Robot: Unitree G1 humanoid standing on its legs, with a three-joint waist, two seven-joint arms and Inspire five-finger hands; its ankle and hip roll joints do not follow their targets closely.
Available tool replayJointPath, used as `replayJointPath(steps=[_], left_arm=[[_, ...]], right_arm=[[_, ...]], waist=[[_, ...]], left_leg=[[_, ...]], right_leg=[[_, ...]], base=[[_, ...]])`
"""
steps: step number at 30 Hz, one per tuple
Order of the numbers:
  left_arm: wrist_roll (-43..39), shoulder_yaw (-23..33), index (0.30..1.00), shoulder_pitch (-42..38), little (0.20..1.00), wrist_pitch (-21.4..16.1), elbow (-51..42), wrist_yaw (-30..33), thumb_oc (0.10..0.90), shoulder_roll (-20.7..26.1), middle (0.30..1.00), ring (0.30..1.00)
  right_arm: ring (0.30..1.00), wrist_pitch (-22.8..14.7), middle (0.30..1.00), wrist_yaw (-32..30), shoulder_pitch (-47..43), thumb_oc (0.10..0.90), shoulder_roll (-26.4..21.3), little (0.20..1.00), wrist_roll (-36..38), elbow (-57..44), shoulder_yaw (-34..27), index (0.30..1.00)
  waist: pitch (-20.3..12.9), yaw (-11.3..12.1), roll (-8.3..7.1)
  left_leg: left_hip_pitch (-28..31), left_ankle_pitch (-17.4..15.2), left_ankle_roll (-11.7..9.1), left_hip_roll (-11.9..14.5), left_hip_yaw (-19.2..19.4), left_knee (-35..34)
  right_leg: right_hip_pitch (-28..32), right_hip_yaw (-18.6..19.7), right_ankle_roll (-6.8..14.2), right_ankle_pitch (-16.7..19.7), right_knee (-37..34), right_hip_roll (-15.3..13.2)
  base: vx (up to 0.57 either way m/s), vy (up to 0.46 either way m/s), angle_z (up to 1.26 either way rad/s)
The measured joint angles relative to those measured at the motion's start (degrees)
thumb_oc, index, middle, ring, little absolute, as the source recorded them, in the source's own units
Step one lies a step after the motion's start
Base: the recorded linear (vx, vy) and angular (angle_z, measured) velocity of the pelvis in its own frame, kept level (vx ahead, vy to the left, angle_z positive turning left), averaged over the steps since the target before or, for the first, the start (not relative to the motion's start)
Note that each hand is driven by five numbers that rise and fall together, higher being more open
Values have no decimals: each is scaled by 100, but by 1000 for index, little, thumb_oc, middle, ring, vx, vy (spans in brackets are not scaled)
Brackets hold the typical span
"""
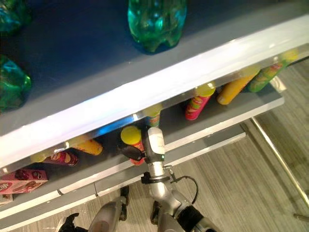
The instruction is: Put the goods on the table back onto the shelves and tidy them up.
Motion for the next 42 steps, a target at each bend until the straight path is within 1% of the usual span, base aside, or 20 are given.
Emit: replayJointPath(steps=[5, 9, 11, 13, 23, 34, 37, 40, 42], left_arm=[[27, 0, 900, 78, 900, 10, 16, 1, 800, -1, 900, 900], [29, -43, 900, 147, 900, 13, 45, 2, 800, -11, 900, 900], [32, -45, 900, 144, 900, 12, 38, 6, 800, -11, 900, 900], [34, -45, 900, 144, 900, 13, 39, 13, 800, -11, 900, 900], [90, -51, 900, 144, 900, 13, 41, 13, 800, -11, 900, 900], [147, -51, 900, 144, 900, 14, 40, 13, 800, 0, 900, 900], [146, -52, 900, 132, 900, 14, 41, 13, 800, 7, 900, 900], [147, -118, 900, 128, 900, 12, 38, 20, 800, 38, 900, 900], [146, -231, 900, 117, 900, 15, 40, 43, 800, 59, 900, 900]], right_arm=[[300, -12, 300, -39, -26, 400, 18, 300, -22, 16, 145, 300], [300, -61, 300, -60, -192, 400, 49, 300, -23, 341, 235, 300], [300, -61, 300, -59, -201, 400, 48, 300, -17, 400, 273, 300], [300, -61, 300, -56, -209, 400, 50, 300, -17, 401, 284, 300], [300, -61, 300, -45, -378, 400, 56, 300, -16, 436, 361, 300], [300, -61, 300, -60, -504, 400, 73, 300, -23, 436, 340, 300], [300, -61, 300, -60, -636, 400, 87, 300, -24, 436, 347, 300], [300, -61, 300, -61, -639, 400, 139, 300, -25, 446, 374, 300], [300, -60, 300, -61, -669, 400, 242, 300, -35, 564, 445, 300]], waist=[[-28, 18, 45], [-168, 83, 217], [-222, 141, 271], [-236, 150, 285], [-269, 186, 221], [-256, 224, 199], [-245, 234, 164], [-230, 240, 125], [-216, 306, 96]], left_leg=[[-73, 41, -63, 23, -8, 15], [-166, 47, -71, 10, -38, 26], [-175, 47, -71, -2, -67, 19], [-183, 48, -72, -6, -124, 20], [-192, 69, -82, -54, -192, 20], [-270, 73, -82, -63, -266, 54], [-361, 71, -81, -73, -298, 65], [-405, 95, -102, -70, -325, 67], [-426, 89, -96, -88, -342, 76]], right_leg=[[-103, -3, -62, -46, 122, 14], [-194, -30, -63, -46, 174, -8], [-188, -78, -59, -51, 203, -29], [-176, -116, -57, -54, 203, -30], [-159, -160, -41, -80, 197, -36], [-196, -207, -37, -82, 200, -43], [-273, -217, -14, -113, 207, -46], [-294, -298, -44, -111, 233, -67], [-298, -298, -35, -137, 230, -65]], base=[[4, 4, 1], [28, 19, 4], [33, 28, 8], [18, 21, 11], [9, 6, 3], [7, -1, 0], [24, -3, 5], [-32, 11, 9], [77, -29, 6]])
